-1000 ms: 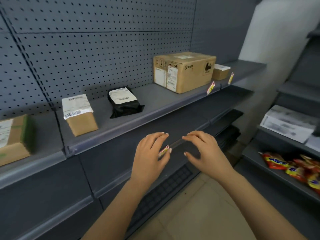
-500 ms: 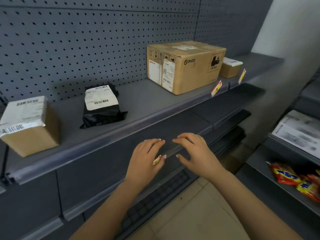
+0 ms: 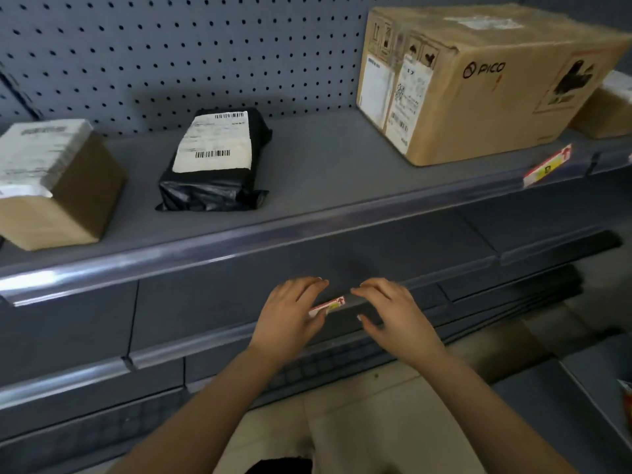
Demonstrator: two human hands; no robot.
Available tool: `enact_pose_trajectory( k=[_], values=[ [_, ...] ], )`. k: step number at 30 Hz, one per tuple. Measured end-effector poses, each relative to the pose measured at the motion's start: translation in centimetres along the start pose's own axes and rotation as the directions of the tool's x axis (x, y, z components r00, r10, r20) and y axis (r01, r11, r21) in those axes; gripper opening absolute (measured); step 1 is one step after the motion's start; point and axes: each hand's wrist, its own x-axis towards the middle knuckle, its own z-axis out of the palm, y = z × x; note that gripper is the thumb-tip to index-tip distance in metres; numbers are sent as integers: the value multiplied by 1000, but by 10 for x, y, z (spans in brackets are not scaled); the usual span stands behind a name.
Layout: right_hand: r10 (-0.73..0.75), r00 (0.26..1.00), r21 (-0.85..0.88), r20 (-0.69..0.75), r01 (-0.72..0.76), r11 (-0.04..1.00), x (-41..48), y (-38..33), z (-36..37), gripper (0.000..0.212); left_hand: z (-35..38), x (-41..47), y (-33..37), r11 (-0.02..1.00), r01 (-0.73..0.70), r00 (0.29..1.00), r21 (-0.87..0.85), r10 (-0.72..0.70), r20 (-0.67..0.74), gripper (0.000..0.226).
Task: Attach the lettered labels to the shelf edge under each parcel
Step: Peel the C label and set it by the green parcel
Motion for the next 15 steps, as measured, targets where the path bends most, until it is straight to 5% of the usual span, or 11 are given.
enact_pose_trajectory(
  k=[15],
  values=[
    [-433, 901, -43, 33, 435, 900, 24, 95, 70, 35, 114, -48, 30, 919, 354, 931, 174, -329, -156, 46]
  ],
)
